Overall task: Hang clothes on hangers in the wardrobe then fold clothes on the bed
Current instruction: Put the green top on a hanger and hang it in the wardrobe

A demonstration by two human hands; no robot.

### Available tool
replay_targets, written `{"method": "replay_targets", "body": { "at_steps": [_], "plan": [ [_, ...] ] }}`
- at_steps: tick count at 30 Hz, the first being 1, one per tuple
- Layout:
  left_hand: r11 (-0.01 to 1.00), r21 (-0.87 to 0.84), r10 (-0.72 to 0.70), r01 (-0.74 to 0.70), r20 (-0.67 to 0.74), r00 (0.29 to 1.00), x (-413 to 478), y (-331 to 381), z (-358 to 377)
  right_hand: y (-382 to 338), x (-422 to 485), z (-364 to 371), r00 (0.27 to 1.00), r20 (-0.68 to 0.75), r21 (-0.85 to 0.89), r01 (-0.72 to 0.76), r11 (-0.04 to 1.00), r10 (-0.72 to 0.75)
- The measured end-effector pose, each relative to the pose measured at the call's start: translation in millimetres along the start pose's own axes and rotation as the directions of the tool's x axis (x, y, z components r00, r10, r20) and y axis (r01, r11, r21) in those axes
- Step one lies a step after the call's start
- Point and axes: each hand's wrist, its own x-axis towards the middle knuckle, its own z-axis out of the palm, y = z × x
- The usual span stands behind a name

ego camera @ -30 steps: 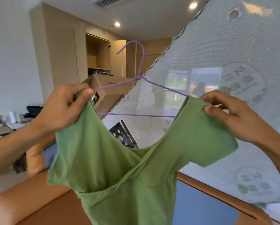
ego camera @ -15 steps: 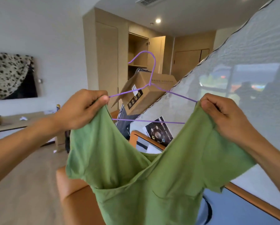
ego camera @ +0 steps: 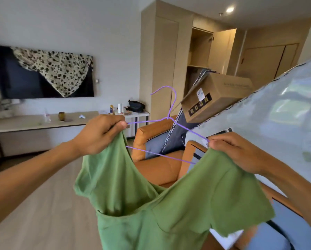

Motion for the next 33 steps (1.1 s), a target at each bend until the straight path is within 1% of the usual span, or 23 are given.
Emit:
{"method": "replay_targets", "body": {
  "at_steps": [2,4,6,9,10,12,13,15,18,19,21,23,26,30,33],
  "plan": [
    [0.999,-0.009,-0.036,0.036,0.024,0.999,-23.7,-25.3,-14.3,-7.9,25.9,27.2,0.998,-0.005,0.020,0.064,0.998,-0.064],
    [0.995,0.034,-0.092,0.090,0.041,0.995,-47.5,-49.5,-28.8,-14.4,53.3,51.8,0.993,0.002,0.025,0.118,0.993,-0.118],
    [0.985,0.100,-0.147,0.140,0.062,0.987,-68.5,-68.7,-41.9,-19.5,79.6,71.0,0.989,0.029,0.045,0.146,0.988,-0.147],
    [0.962,0.165,-0.233,0.219,0.073,0.970,-95.0,-95.0,-61.2,-28.0,118.2,100.8,0.980,0.081,0.124,0.171,0.977,-0.182],
    [0.948,0.193,-0.269,0.252,0.064,0.961,-103.0,-104.2,-66.7,-31.6,131.4,111.1,0.979,0.089,0.166,0.169,0.971,-0.186],
    [0.904,0.282,-0.341,0.322,0.019,0.940,-114.4,-121.9,-73.8,-32.8,155.8,130.3,0.986,0.083,0.284,0.118,0.952,-0.147],
    [0.873,0.328,-0.377,0.362,-0.017,0.926,-118.7,-131.8,-76.5,-32.3,170.0,140.6,0.991,0.074,0.357,0.078,0.931,-0.111],
    [0.824,0.364,-0.430,0.433,-0.096,0.898,-123.5,-151.1,-80.1,-30.7,198.8,160.6,0.997,0.071,0.458,-0.003,0.889,-0.033],
    [0.802,0.317,-0.497,0.507,-0.117,0.860,-122.7,-186.3,-84.5,-23.2,247.2,192.0,0.990,0.093,0.593,-0.143,0.792,0.109],
    [0.794,0.301,-0.521,0.528,-0.110,0.847,-120.8,-197.5,-85.1,-18.9,263.4,201.1,0.984,0.090,0.622,-0.175,0.763,0.152],
    [0.761,0.307,-0.568,0.571,-0.109,0.816,-114.5,-221.8,-85.3,-14.6,297.4,218.5,0.973,0.063,0.643,-0.208,0.737,0.220],
    [0.744,0.319,-0.587,0.588,-0.110,0.802,-102.8,-247.4,-86.0,-15.8,333.6,233.8,0.971,0.057,0.669,-0.210,0.712,0.234],
    [0.721,0.280,-0.635,0.634,-0.098,0.766,-79.7,-286.6,-91.3,-17.7,383.3,252.1,0.971,0.076,0.701,-0.215,0.681,0.227],
    [0.680,0.184,-0.707,0.710,-0.089,0.701,-50.1,-341.5,-93.4,-13.2,452.1,279.1,0.973,0.109,0.743,-0.215,0.634,0.202],
    [0.666,0.098,-0.732,0.739,-0.104,0.673,-35.4,-382.4,-88.8,-9.6,501.9,300.6,0.969,0.153,0.766,-0.239,0.597,0.193]
  ]
}}
